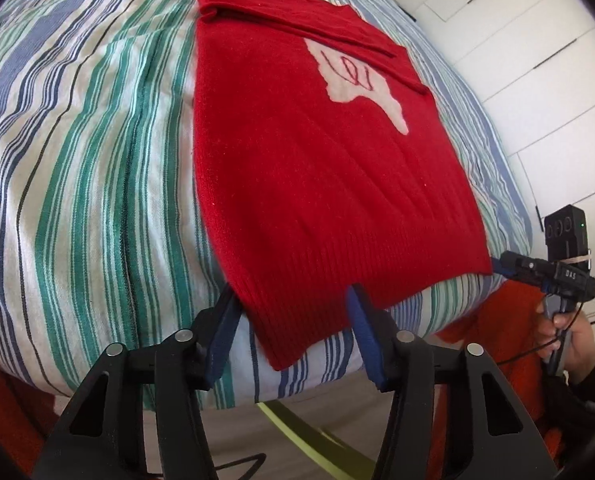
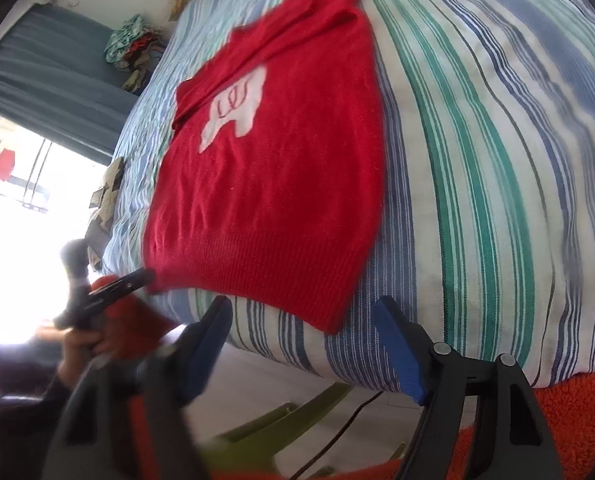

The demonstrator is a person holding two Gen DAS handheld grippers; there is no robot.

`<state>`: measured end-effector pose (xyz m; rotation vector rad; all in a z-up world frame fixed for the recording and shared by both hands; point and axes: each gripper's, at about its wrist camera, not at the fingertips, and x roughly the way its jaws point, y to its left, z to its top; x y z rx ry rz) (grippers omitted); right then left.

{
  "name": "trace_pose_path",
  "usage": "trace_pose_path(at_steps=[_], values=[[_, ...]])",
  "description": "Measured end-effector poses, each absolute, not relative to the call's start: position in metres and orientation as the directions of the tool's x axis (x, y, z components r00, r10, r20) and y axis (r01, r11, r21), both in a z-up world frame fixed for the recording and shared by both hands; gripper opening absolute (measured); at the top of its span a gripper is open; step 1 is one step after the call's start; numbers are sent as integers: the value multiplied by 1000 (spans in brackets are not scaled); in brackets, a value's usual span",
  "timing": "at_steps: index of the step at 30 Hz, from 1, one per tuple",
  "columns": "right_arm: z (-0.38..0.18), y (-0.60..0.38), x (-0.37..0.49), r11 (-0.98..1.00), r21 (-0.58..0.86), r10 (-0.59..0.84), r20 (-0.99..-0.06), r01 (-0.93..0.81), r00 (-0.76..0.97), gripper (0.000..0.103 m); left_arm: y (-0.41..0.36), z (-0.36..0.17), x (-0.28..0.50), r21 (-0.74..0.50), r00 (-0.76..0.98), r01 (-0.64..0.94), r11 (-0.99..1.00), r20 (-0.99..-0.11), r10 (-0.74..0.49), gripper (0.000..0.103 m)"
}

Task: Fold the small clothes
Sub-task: 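Grasp the sweater hem with the left gripper while the right gripper grasps it too, then lift the hem with both grippers and fold it over toward the collar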

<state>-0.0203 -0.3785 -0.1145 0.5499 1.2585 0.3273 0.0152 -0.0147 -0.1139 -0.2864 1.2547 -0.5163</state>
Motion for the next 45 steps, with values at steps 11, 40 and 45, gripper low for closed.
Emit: trace_pose_path(at_steps=[11, 40, 45], values=[[-97, -367, 3, 831, 556, 512, -776, 17, 368, 5, 8, -76, 28, -645, 316, 165, 746, -682, -660, 3], [-108, -410, 388, 826, 550, 355, -681, 127, 641, 54, 22, -101, 409, -540, 471, -76, 838, -760, -447, 80], [-80, -418, 374, 823, 559, 335, -618, 99, 711, 68, 40, -73, 381, -504, 566, -78, 860, -733, -378, 86]])
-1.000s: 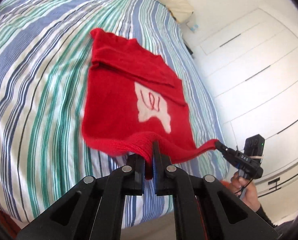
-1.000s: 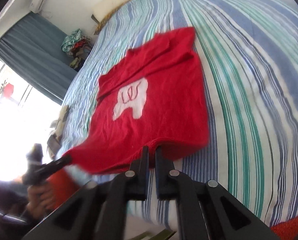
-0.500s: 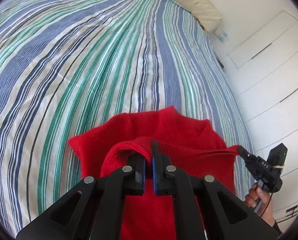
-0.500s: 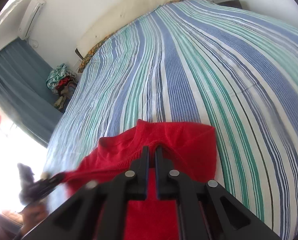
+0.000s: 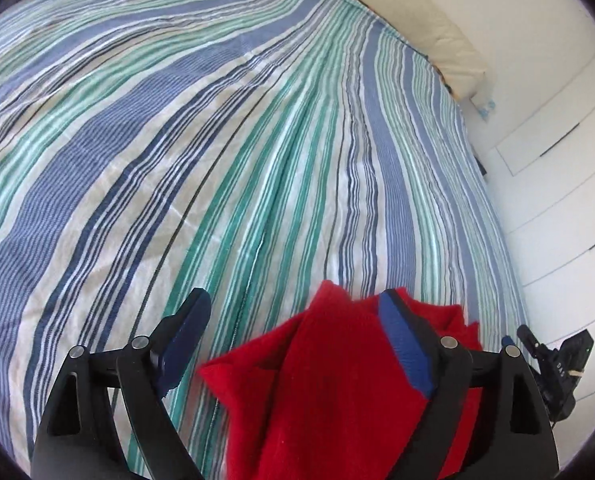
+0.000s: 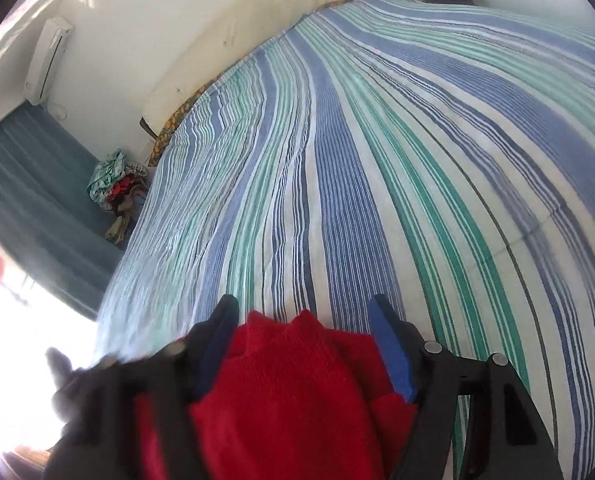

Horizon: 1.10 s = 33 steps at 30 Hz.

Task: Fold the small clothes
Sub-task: 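Lift the hem with both grippers and fold it over toward the collar, then open both grippers and withdraw them from the folded red sweater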

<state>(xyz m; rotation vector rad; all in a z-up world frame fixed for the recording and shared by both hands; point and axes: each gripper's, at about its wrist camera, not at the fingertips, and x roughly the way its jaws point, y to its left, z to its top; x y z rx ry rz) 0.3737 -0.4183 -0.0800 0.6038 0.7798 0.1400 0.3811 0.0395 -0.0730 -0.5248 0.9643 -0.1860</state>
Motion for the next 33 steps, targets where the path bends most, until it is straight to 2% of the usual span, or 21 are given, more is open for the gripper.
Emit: trace_pose_path(at_steps=[3, 5, 8, 10, 11, 12, 13, 15, 18, 19, 23, 26, 33], values=[[-56, -398, 347, 867, 497, 376, -602, -38, 705, 66, 24, -55, 332, -457, 608, 36, 889, -696, -382, 87], [-45, -371, 320, 883, 435, 429, -601, -175, 674, 66, 3, -56, 299, -402, 595, 144, 904, -695, -404, 93], [-59, -340, 274, 861, 371, 508, -635, -347, 582, 64, -25, -86, 264, -314, 529, 231, 921, -754, -390, 96], [-93, -340, 253, 893, 306, 445, -718, -330, 536, 62, -32, -110, 252, -271, 471, 211, 939, -814, -341, 94], [-114, -347, 246, 929, 244, 359, -774, -277, 522, 59, -31, -114, 243, -249, 471, 200, 947, -824, -316, 92], [-129, -360, 236, 947, 217, 310, -801, -235, 512, 45, -29, -111, 234, -237, 485, 193, 952, -820, -303, 92], [-129, -372, 224, 950, 228, 309, -787, -213, 534, 40, -25, -106, 225, -253, 498, 186, 949, -808, -314, 92], [-114, -387, 203, 952, 267, 305, -764, -153, 568, 44, -14, -96, 204, -317, 509, 166, 934, -783, -357, 93], [-88, -392, 171, 946, 291, 312, -711, -141, 630, 62, -7, -88, 171, -322, 528, 129, 938, -778, -340, 95], [-84, -392, 160, 948, 287, 306, -701, -138, 644, 63, -6, -88, 162, -315, 534, 115, 942, -780, -326, 95], [-96, -392, 133, 956, 278, 272, -724, -93, 634, 63, 0, -98, 134, -284, 540, 53, 957, -798, -267, 95], [-114, -396, 114, 943, 331, 278, -739, -29, 613, 63, 5, -102, 125, -237, 548, 38, 971, -807, -218, 95], [-121, -398, 96, 933, 360, 260, -731, 33, 631, 66, 21, -105, 121, -161, 605, 12, 987, -784, -135, 95]])
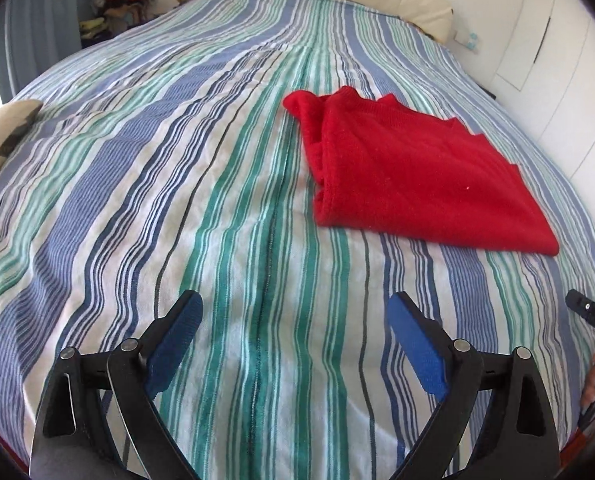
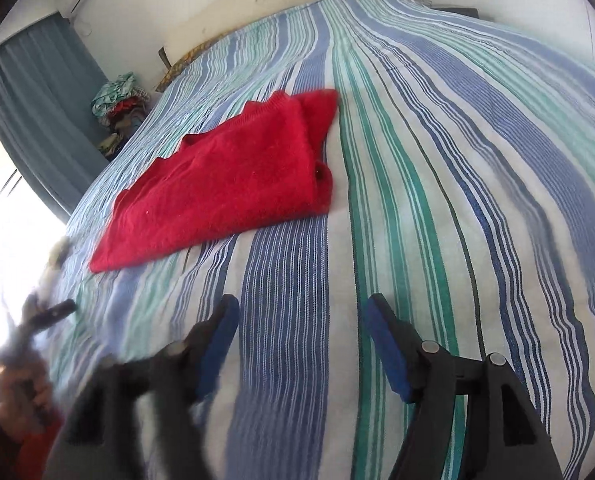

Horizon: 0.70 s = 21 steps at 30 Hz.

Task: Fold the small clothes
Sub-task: 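Open both grippers and withdraw them from the folded red sweater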

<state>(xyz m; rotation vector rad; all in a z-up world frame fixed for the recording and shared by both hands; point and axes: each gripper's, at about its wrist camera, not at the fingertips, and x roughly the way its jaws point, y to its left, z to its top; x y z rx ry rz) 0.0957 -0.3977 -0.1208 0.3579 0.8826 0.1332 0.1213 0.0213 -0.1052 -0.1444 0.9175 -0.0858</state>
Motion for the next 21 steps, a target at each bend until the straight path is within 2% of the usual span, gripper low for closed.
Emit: trace_pose_path(at_steps=[3, 7, 9, 15, 21], values=[[-125, -396, 93, 935, 353, 255, -735, 34, 628, 67, 21, -130, 122, -120, 551, 16, 993, -827, -109, 96], [-133, -398, 93, 931, 364, 261, -737, 40, 623, 68, 18, -139, 111, -112, 585, 64, 992, -801, -128, 102], [-135, -397, 93, 930, 366, 263, -736, 40, 623, 69, 13, -141, 113, -86, 582, 71, 994, -805, -111, 102], [-134, -387, 100, 946, 325, 267, -762, -8, 590, 81, 12, -143, 110, -81, 609, 79, 994, -785, -112, 103], [-130, -387, 107, 945, 328, 284, -783, -21, 554, 83, 11, -143, 109, -77, 615, 81, 994, -781, -110, 103]])
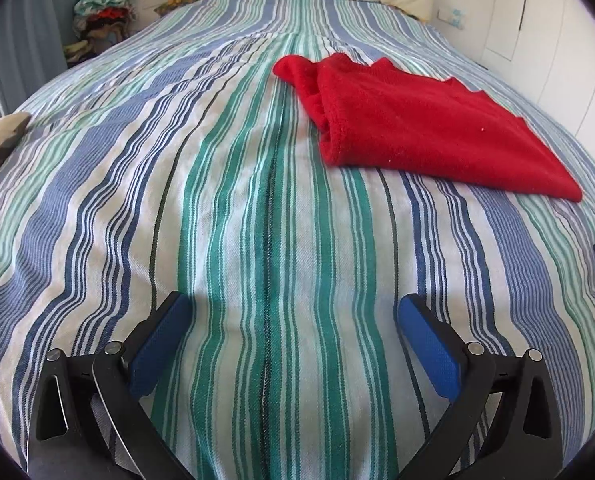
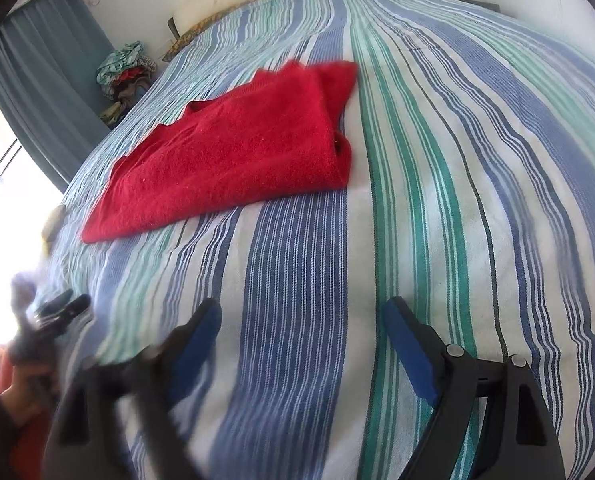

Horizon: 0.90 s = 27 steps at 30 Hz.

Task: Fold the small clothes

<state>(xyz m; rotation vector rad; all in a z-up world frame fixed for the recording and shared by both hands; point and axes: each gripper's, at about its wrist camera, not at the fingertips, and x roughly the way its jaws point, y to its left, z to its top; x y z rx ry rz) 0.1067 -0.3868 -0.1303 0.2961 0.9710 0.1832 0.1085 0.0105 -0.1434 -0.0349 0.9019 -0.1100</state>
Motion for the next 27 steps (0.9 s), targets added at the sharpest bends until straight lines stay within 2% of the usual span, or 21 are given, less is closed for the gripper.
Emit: trace_pose_path(at_steps=[9, 14, 17, 19, 22, 23, 24, 25, 26, 27], values=[[-88, -405, 160, 925, 374, 340, -741, -65, 578, 83, 9, -143, 107, -71, 622, 82, 994, -776, -107, 103], [-70, -435, 220, 904, 425, 289, -692, 50, 661, 83, 9, -143, 106, -69, 626, 82, 994, -773, -105, 103], [-83, -445, 246, 850, 513, 315, -675, 118, 667, 83, 9, -143, 106, -68, 628, 81, 994, -771, -104, 103], [-101, -437, 262, 821, 563, 389, -677, 99, 624, 83, 9, -143, 106, -68, 629, 81, 994, -770, -104, 103], [-135, -420, 279, 818, 567, 442, -728, 97, 524, 81, 9, -143, 106, -72, 630, 83, 994, -769, -108, 103], [-139, -419, 280, 826, 555, 428, -733, 100, 529, 76, 9, -143, 106, -73, 630, 83, 994, -769, -109, 103], [-139, -422, 280, 831, 546, 410, -733, 110, 543, 55, 10, -143, 105, -75, 630, 83, 994, -768, -111, 103], [-141, -427, 280, 813, 566, 413, -726, 137, 550, 23, 10, -143, 106, -75, 631, 84, 994, -768, -111, 103], [-144, -435, 279, 770, 617, 449, -705, 164, 549, 8, 10, -143, 106, -75, 631, 84, 994, -768, -111, 103], [-145, -440, 279, 739, 647, 472, -696, 188, 541, 9, 10, -143, 106, -76, 631, 84, 994, -768, -112, 103]])
